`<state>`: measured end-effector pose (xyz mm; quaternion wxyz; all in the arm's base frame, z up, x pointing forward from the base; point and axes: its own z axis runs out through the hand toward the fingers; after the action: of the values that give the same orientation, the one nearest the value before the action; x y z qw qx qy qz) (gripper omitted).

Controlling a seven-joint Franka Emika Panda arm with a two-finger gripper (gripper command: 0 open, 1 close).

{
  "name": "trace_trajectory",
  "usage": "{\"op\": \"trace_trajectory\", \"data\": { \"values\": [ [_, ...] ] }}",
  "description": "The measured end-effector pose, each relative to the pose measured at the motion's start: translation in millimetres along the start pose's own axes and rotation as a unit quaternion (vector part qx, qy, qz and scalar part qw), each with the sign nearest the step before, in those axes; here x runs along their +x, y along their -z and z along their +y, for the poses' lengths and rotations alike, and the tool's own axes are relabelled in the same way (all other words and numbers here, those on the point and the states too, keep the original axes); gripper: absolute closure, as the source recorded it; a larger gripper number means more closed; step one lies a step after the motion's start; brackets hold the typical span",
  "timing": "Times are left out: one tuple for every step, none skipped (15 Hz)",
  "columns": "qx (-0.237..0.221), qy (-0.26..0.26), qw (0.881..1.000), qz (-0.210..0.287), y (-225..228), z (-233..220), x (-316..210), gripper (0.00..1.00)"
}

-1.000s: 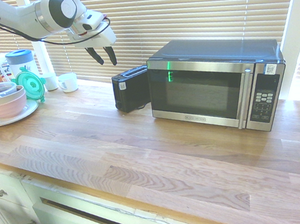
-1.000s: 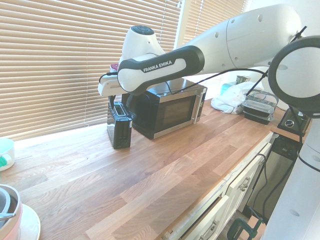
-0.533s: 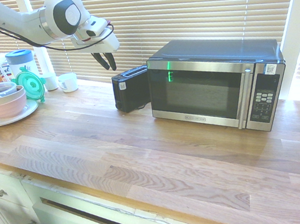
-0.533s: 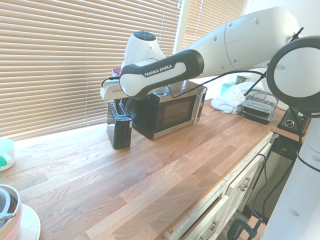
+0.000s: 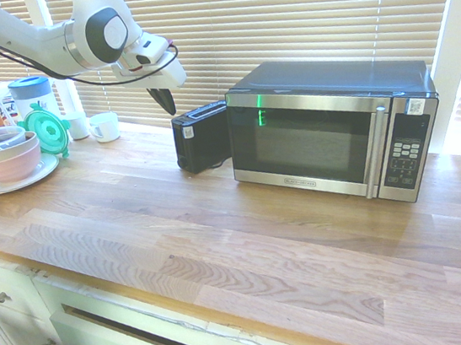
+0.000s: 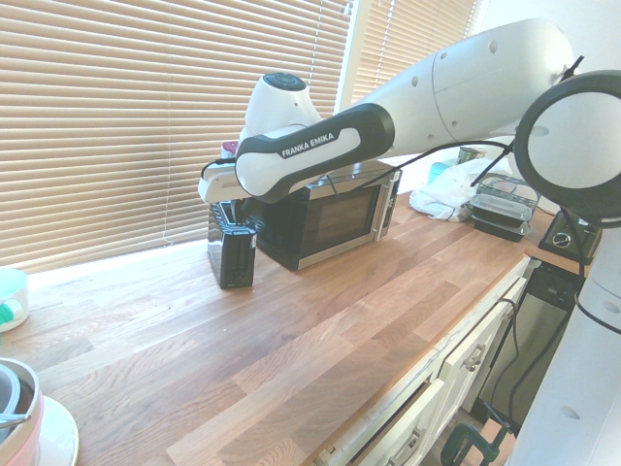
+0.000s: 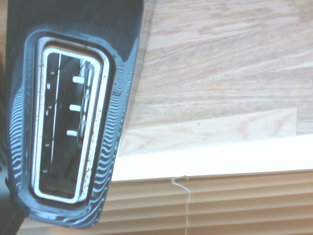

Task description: Press the toaster

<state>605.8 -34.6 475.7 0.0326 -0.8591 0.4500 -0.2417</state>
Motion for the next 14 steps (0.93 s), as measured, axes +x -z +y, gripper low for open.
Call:
{"op": "trace_trajectory", "data": {
  "values": [
    [-0.001, 0.0, 1.0, -0.001, -2, 1, -1, 1.0],
    [-0.003, 0.0, 1.0, -0.002, -5, 2, -2, 1.0],
    [-0.003, -0.001, 1.0, -0.003, -7, 4, -2, 1.0],
    [-0.003, -0.002, 1.0, -0.003, -11, 5, -1, 1.0],
    [-0.004, -0.002, 1.0, -0.004, -15, 7, 0, 1.0],
    [-0.004, -0.003, 1.0, -0.006, -19, 10, 1, 1.0],
    [-0.004, -0.002, 1.0, -0.007, -22, 11, 2, 1.0],
    [-0.005, -0.002, 1.0, -0.009, -25, 13, 2, 1.0],
    [-0.005, 0.0, 1.0, -0.012, -27, 13, 2, 1.0],
    [-0.006, 0.001, 1.0, -0.014, -30, 14, 2, 1.0],
    [-0.007, 0.002, 1.0, -0.017, -32, 14, 1, 1.0],
    [-0.008, 0.003, 1.0, -0.02, -35, 15, 0, 1.0],
    [-0.01, 0.005, 1.0, -0.024, -39, 15, -2, 1.0],
    [-0.013, 0.007, 1.0, -0.027, -44, 15, -5, 1.0]
  ]
}}
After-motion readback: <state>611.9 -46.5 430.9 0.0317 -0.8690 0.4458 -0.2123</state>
